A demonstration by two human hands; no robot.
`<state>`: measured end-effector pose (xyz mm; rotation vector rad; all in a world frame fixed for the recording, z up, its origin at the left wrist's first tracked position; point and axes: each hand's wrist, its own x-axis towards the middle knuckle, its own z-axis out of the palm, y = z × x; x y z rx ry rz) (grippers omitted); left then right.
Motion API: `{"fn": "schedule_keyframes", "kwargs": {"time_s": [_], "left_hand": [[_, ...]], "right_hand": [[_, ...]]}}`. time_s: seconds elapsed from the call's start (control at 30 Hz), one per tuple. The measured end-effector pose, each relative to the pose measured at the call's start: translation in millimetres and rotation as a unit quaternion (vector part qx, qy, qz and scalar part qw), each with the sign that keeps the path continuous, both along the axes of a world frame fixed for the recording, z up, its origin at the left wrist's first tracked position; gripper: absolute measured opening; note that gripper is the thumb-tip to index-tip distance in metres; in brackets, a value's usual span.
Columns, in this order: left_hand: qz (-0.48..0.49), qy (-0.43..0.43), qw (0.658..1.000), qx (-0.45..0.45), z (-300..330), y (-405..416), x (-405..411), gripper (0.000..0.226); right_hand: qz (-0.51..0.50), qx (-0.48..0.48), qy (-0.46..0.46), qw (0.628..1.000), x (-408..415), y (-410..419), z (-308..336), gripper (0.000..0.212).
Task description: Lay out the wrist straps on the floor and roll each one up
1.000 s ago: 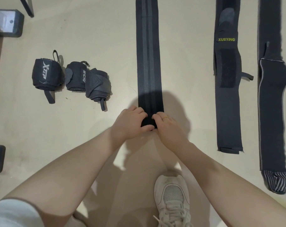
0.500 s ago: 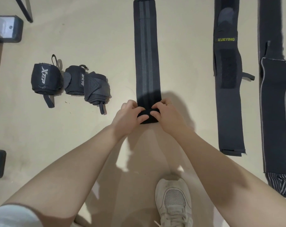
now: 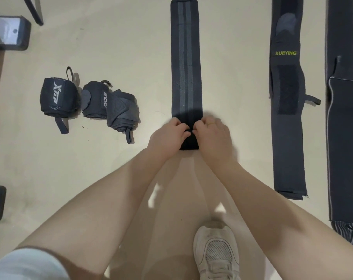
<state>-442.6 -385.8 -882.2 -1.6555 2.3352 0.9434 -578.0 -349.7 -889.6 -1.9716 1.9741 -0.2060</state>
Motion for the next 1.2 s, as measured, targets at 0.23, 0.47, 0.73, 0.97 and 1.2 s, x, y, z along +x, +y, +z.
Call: {"fn": "schedule_keyframes", "kwargs": {"time_s": [0.23, 0.47, 0.73, 0.97, 1.2], "left_hand": [[0.073, -0.011, 0.997, -0.014, 0.7, -14.8, -10.4, 0.028], [0.026, 0.048, 0.998, -0.028, 11.0, 9.3, 6.0, 0.036], [-0.043, 0.063, 0.997, 0.018, 6.0, 35.8, 33.5, 0.05], [-0.011, 0.013, 0.997, 0.073, 8.9, 5.4, 23.9, 0.051], [0.202, 0.084, 0.975, 0.041, 5.9, -4.8, 6.3, 0.042]], "right_hand": [[0.149, 0.033, 0.098, 0.983, -19.1, 4.3, -0.6, 0.057], [0.04, 0.161, -0.141, 0.976, -18.9, 17.2, 10.5, 0.046], [0.052, 0.117, 0.008, 0.992, -1.6, 48.8, 7.1, 0.036], [0.124, -0.003, 0.08, 0.989, 2.1, 45.0, 1.2, 0.046], [0.106, 0.1, 0.048, 0.988, -5.0, 10.8, 15.5, 0.052]]}}
